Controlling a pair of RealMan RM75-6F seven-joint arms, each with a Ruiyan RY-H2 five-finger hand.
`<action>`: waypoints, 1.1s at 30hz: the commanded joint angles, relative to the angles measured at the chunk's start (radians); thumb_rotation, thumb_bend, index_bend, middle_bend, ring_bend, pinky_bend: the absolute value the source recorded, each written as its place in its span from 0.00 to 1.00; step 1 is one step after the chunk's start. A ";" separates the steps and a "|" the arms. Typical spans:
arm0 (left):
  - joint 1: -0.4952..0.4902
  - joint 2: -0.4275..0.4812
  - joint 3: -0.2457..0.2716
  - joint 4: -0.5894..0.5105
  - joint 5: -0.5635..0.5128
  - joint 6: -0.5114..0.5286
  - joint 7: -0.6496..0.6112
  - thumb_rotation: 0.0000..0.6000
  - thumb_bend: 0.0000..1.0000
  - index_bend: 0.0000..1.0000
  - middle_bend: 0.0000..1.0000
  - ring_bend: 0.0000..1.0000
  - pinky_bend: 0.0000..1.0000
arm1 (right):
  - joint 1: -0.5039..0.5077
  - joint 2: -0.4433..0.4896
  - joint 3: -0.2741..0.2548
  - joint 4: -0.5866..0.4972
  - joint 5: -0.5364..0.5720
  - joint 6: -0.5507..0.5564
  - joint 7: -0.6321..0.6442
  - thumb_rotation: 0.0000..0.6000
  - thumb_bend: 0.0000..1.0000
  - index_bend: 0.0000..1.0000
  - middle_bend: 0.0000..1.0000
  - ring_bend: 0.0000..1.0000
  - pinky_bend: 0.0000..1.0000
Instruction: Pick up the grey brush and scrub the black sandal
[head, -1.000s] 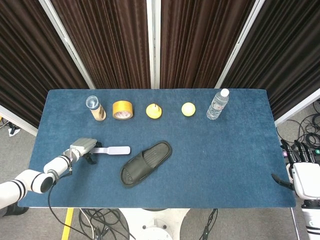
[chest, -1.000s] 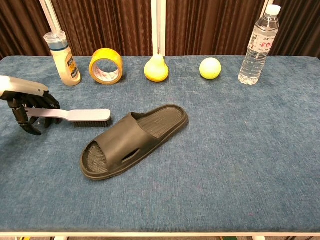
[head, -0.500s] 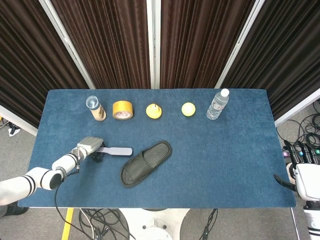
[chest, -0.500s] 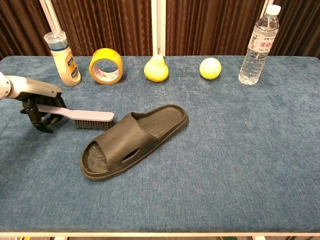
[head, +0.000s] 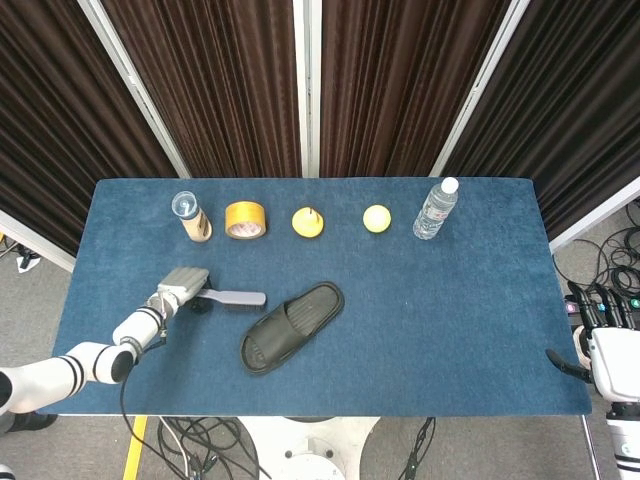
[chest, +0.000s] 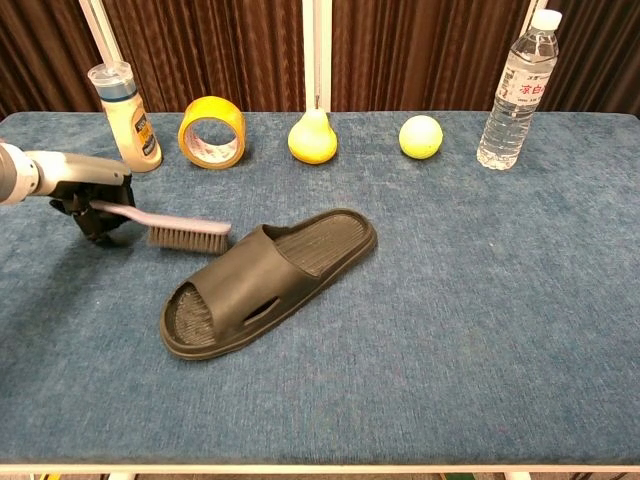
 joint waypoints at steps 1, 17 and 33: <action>0.099 -0.035 -0.048 0.011 0.099 0.171 -0.097 1.00 0.53 1.00 1.00 1.00 1.00 | -0.001 0.001 -0.001 -0.003 -0.001 0.000 -0.002 1.00 0.04 0.02 0.24 0.00 0.05; 0.306 -0.061 -0.065 0.058 0.610 0.712 -0.521 1.00 0.59 1.00 1.00 1.00 1.00 | 0.168 0.062 -0.027 -0.128 -0.166 -0.208 0.039 1.00 0.05 0.05 0.26 0.03 0.09; 0.353 -0.149 0.017 0.126 0.768 0.842 -0.401 1.00 0.59 1.00 1.00 1.00 1.00 | 0.746 -0.227 0.137 -0.014 0.096 -0.932 -0.278 1.00 0.00 0.00 0.03 0.00 0.00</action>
